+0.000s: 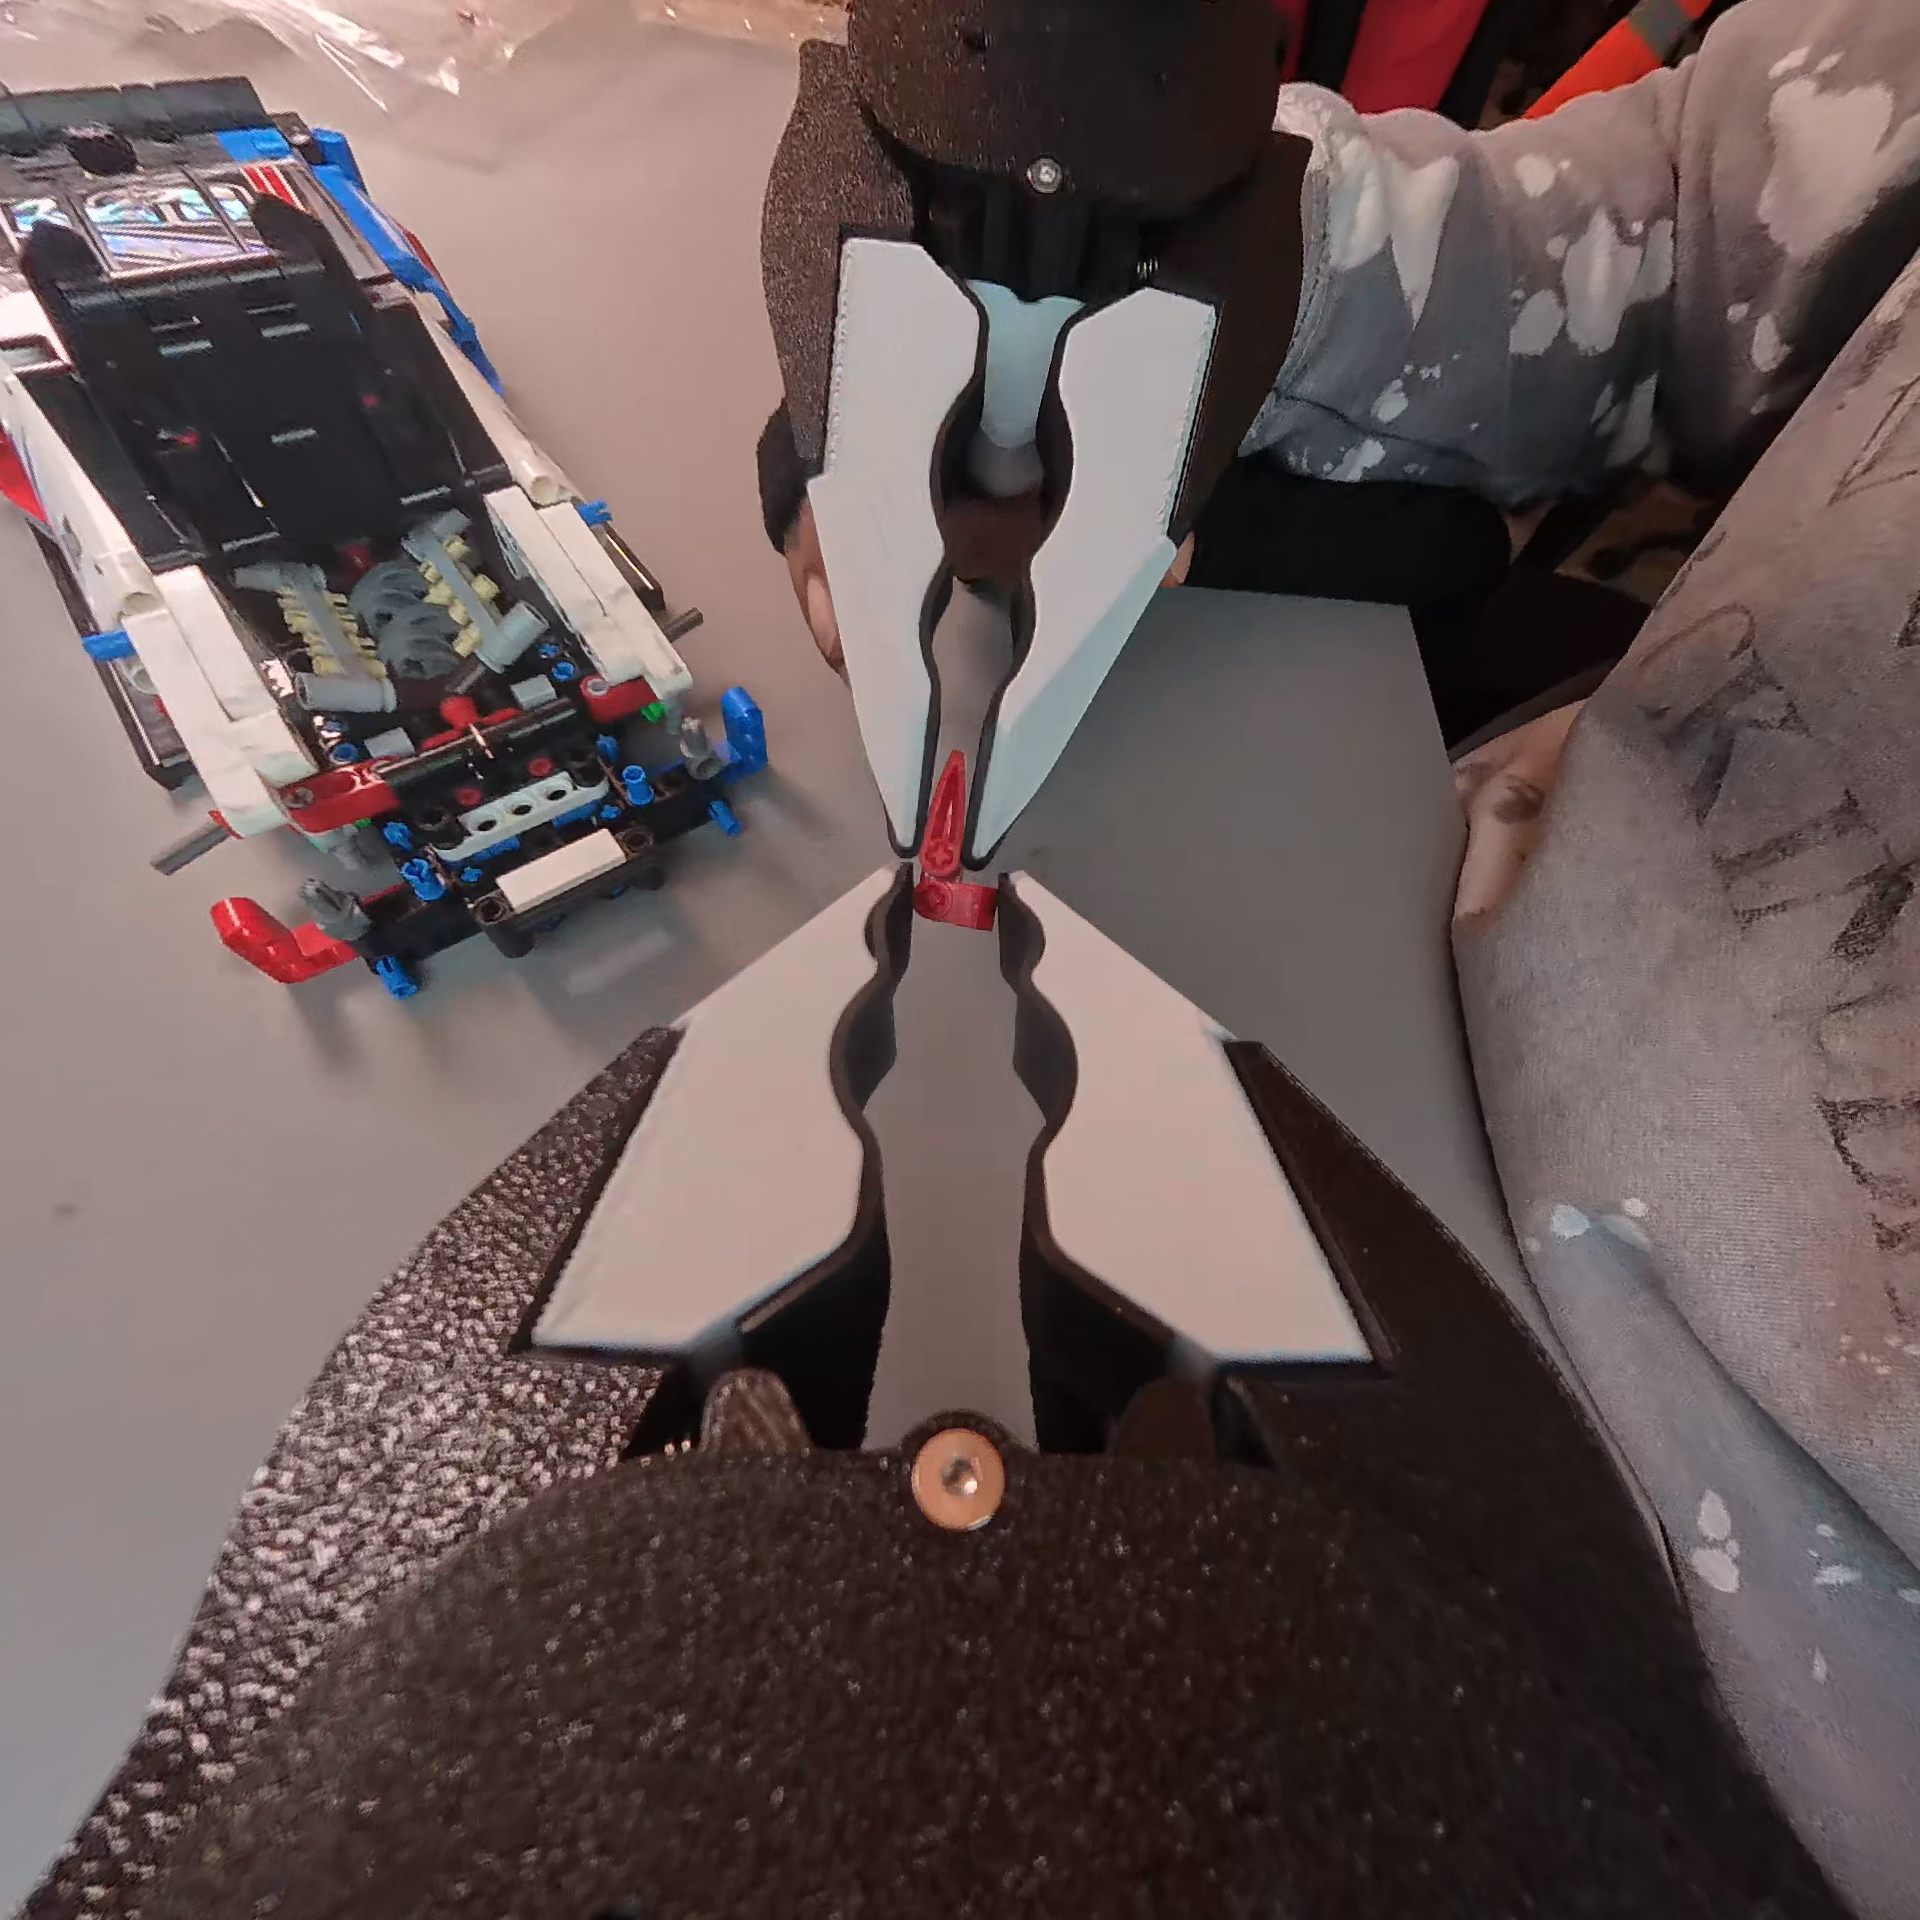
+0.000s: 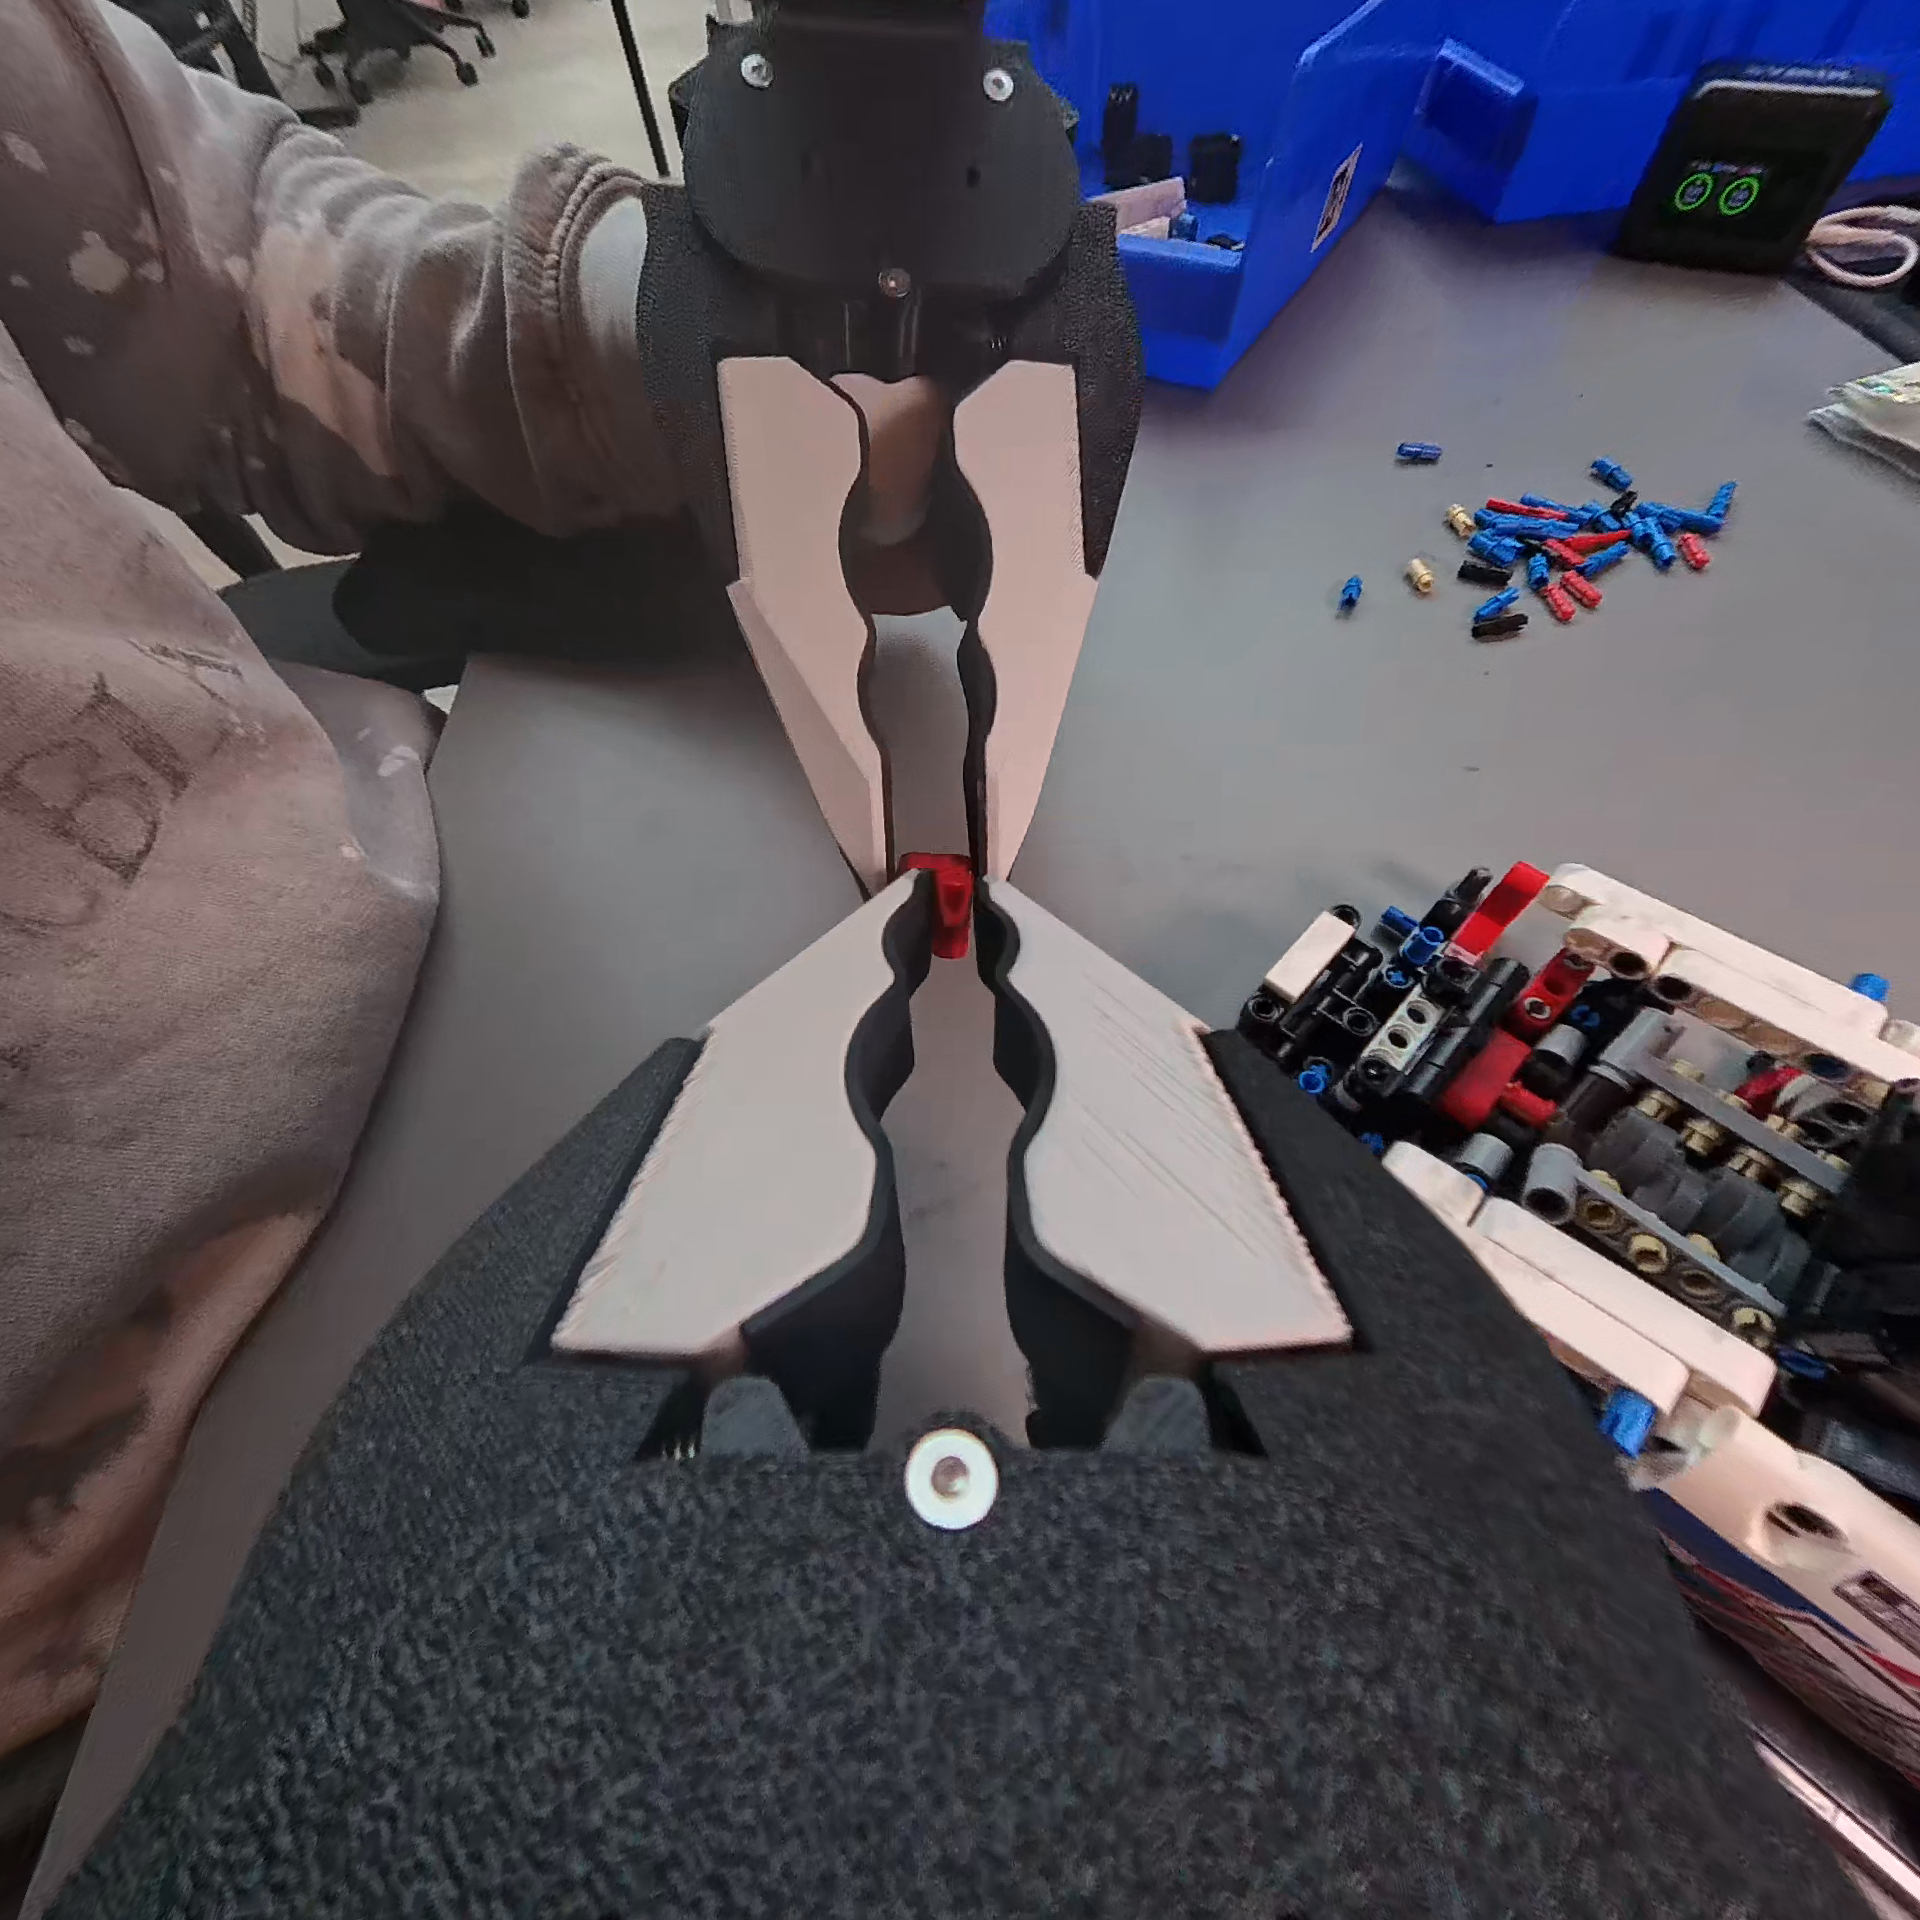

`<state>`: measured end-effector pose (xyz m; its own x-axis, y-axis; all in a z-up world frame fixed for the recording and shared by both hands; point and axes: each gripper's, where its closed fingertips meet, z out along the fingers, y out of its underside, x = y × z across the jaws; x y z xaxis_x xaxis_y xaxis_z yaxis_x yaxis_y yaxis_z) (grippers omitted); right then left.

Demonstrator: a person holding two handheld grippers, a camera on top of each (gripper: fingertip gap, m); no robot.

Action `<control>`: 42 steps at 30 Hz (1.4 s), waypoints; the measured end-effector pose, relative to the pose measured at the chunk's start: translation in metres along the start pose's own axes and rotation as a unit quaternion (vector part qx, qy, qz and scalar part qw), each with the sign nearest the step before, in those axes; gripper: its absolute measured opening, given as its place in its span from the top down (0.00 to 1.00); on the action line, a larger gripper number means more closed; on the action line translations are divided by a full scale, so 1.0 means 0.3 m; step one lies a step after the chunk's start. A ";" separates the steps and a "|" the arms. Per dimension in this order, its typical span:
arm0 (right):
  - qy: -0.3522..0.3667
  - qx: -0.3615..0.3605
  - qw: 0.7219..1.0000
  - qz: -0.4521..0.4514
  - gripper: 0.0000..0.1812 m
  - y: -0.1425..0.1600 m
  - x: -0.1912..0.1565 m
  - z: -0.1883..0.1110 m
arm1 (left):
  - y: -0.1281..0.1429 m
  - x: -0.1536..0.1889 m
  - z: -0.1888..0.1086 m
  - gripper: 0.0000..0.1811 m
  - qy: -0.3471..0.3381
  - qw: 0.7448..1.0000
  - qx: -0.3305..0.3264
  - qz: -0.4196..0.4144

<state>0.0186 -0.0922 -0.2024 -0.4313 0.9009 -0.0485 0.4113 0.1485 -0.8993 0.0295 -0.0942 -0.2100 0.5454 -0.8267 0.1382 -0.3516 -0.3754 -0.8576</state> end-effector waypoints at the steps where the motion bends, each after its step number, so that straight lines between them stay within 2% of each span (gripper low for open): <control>1: -0.002 -0.006 1.000 -0.003 0.97 0.006 -0.002 0.003 | 0.005 0.001 0.002 0.92 0.001 1.000 -0.003 0.002; 5: 0.006 -0.001 1.000 0.000 0.97 0.002 0.008 0.001 | -0.004 -0.010 0.001 0.92 -0.006 1.000 0.012 -0.006; 9: 0.017 0.093 0.995 0.040 0.97 -0.093 0.040 -0.040 | -0.076 -0.024 -0.033 0.84 0.011 0.994 0.093 -0.059; 12: -0.004 0.181 0.980 0.080 0.97 -0.177 0.035 -0.073 | -0.131 -0.013 -0.053 0.88 0.039 0.984 0.150 -0.088; 16: -0.029 0.227 0.967 0.109 0.97 -0.217 0.022 -0.085 | -0.192 0.002 -0.096 0.97 0.065 0.971 0.208 -0.100; 18: -0.036 0.218 0.970 0.105 0.97 -0.212 0.017 -0.086 | -0.196 0.000 -0.109 0.97 0.064 0.970 0.212 -0.100; 32: -0.049 0.126 0.990 0.051 0.96 -0.134 -0.024 -0.064 | -0.125 0.037 -0.058 0.97 0.074 0.985 0.135 -0.073; 42: -0.045 0.120 0.990 0.051 0.97 -0.128 -0.019 -0.066 | -0.126 0.030 -0.055 0.97 0.078 0.984 0.138 -0.081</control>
<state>0.0211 -0.0949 -0.1588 -0.4722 0.8644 -0.1727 0.2576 -0.0521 -0.9648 0.0350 -0.0944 -0.1682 0.4467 -0.8278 0.3394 -0.0381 -0.3966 -0.9172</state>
